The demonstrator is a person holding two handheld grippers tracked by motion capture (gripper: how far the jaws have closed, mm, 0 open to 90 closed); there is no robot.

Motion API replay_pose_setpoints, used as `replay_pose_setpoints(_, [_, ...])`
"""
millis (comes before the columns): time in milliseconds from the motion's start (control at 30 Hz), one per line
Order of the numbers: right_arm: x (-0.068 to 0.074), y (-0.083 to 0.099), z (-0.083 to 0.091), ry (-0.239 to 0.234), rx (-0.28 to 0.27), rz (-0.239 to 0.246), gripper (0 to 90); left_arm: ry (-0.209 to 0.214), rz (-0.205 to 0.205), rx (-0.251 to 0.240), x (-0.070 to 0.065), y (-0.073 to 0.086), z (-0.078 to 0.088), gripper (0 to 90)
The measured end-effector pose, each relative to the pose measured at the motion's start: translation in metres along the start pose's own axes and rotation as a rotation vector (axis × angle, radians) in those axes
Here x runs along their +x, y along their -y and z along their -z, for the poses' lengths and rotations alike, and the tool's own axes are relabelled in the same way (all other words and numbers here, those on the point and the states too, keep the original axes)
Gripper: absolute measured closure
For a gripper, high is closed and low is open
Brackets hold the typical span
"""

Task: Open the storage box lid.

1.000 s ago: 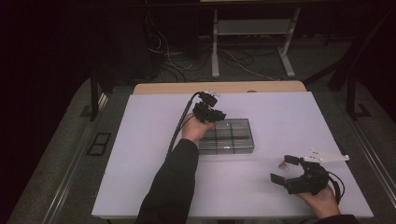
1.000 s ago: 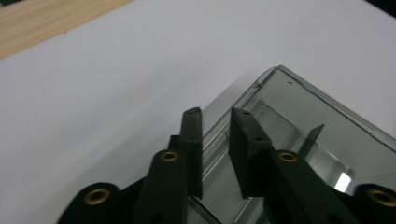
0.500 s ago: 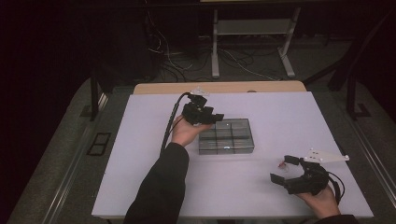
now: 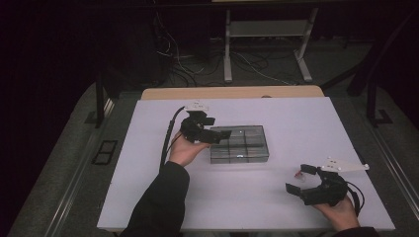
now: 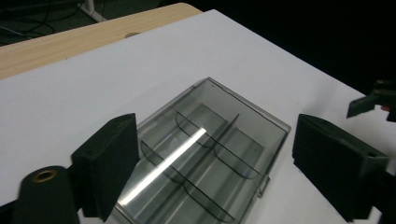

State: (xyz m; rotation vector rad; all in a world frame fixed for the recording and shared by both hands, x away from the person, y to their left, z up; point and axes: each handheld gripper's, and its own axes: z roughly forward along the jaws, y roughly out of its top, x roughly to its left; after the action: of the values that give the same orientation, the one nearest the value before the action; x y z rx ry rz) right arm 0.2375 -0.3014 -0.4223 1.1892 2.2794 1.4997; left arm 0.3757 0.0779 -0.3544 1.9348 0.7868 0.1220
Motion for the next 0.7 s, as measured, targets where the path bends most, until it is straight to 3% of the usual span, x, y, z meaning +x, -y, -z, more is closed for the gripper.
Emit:
replay_pose_setpoints(233, [0.0, -0.001, -0.002, 0.001, 0.004, 0.004, 0.5, 0.004, 0.006, -0.008, -0.008, 0.02, 0.009, 0.0])
replay_pose_setpoints(700, [0.0, -0.007, -0.003, -0.006, 0.021, 0.0, 0.5, 0.016, -0.028, -0.012, -0.023, 0.05, 0.021, 0.0])
